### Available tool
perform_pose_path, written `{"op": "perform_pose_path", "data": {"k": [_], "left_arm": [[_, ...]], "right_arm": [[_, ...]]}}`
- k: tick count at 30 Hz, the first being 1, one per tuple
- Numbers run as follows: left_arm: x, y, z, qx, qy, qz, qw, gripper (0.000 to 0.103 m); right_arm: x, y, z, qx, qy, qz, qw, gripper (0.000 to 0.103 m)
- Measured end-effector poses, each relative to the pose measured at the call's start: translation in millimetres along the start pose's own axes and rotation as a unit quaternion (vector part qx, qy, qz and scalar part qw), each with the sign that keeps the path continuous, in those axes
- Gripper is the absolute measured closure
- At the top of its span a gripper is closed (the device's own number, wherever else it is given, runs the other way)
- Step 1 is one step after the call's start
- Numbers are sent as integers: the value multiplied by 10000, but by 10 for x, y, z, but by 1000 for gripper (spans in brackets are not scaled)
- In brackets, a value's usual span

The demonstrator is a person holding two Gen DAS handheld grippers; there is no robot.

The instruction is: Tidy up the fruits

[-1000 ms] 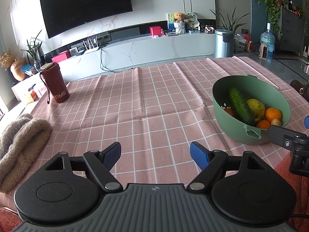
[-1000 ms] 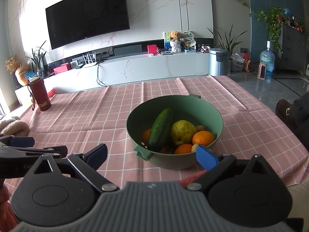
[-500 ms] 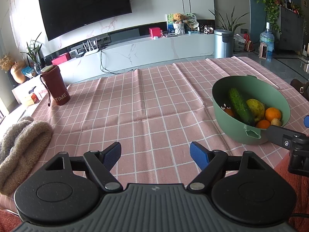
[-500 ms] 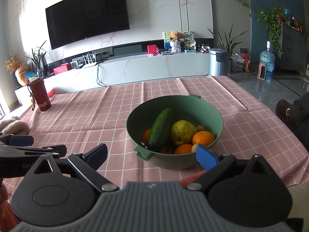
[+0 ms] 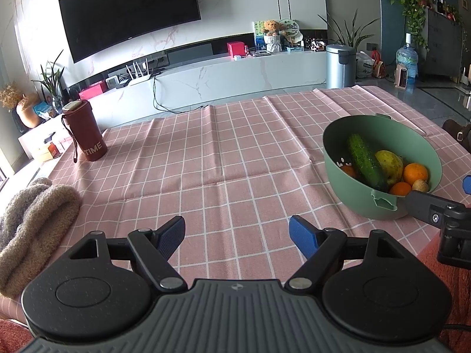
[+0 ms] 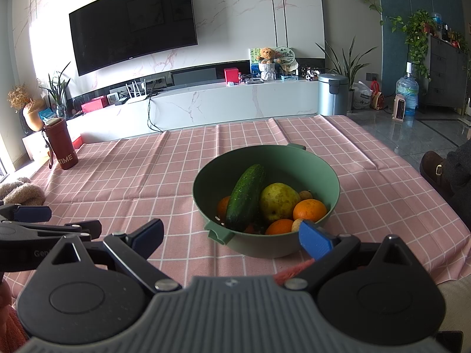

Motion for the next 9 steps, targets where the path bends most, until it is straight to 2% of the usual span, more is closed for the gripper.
{"op": "perform_pose_path", "data": {"k": [9], "left_arm": [[6,-10,12,41,-5,-10,10000,10]], "right_arm": [[1,0,1,3,-5,-1,10000,8]]}}
Point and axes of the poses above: each gripper's, at about its wrist camera, not at the fingertips, and y roughly the way its jaws point, z to its right, x to its underside, the point moved 9 cm from there along y, roughly the way its jaws point, and after that the axes turned 12 degrees about -y, right-handed, at the moved point
